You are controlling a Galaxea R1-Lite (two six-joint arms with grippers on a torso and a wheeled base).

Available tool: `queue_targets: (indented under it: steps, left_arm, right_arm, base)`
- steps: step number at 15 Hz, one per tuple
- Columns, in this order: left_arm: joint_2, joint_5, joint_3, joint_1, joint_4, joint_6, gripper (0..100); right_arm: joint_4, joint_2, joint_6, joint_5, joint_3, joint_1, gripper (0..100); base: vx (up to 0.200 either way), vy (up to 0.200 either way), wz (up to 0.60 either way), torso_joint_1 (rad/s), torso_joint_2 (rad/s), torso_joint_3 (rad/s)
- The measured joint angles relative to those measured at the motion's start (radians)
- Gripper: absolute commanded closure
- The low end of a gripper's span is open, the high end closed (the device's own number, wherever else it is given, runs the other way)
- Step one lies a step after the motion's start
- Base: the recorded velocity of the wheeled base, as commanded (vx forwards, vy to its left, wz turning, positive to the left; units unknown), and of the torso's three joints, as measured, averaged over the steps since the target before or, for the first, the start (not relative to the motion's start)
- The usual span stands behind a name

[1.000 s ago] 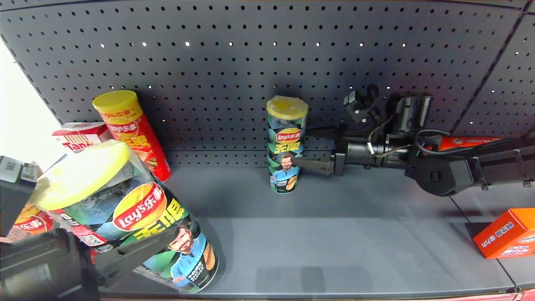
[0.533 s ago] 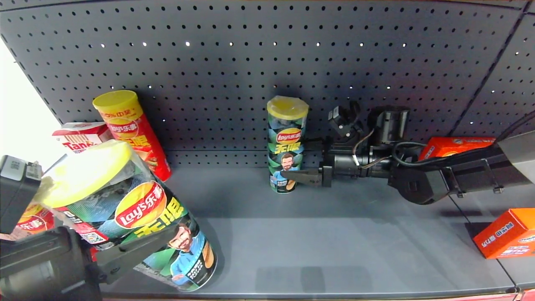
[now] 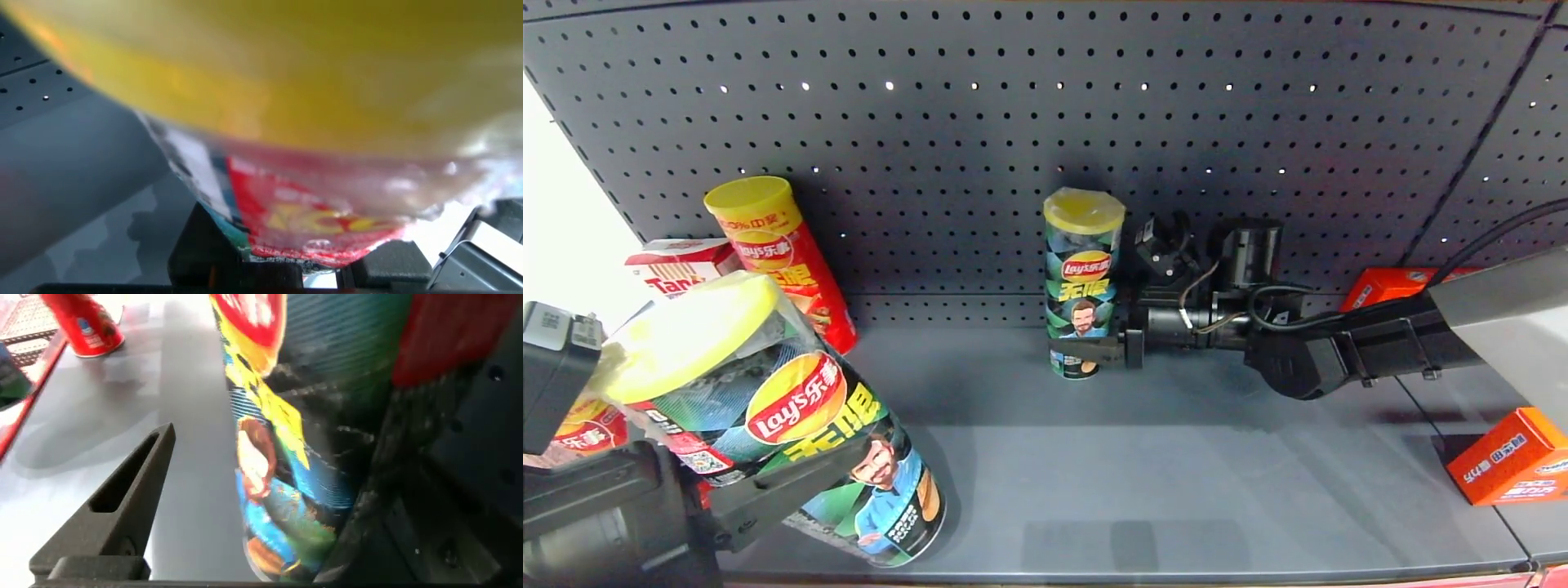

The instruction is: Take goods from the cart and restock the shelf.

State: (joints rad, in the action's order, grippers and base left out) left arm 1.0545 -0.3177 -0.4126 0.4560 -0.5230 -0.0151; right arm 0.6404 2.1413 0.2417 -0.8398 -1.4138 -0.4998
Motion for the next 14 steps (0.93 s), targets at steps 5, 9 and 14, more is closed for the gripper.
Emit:
queue_targets:
  steps: [5,9,14]
  left_arm:
    - [-0.001,0.001,0.002,0.001,0.000,0.000,100]
    - [-0.002,0.001,0.005,0.000,0.000,0.001,100]
    - [-0.003,0.000,0.002,0.000,0.000,0.001,100]
  right_arm:
    - [0.046,0.047,-0.012,0.001,-0.041,-0.022,100]
    - [0.046,0.040,-0.015,0.001,-0.034,-0.029,100]
    - [0.060,-0.085,-0.034,0.009,0.087,-0.047,100]
  base:
    - [0.000,0.000,0.00,0.000,0.00,0.000]
    - [0.000,0.000,0.00,0.000,0.00,0.000]
    - [0.000,0.000,0.00,0.000,0.00,0.000]
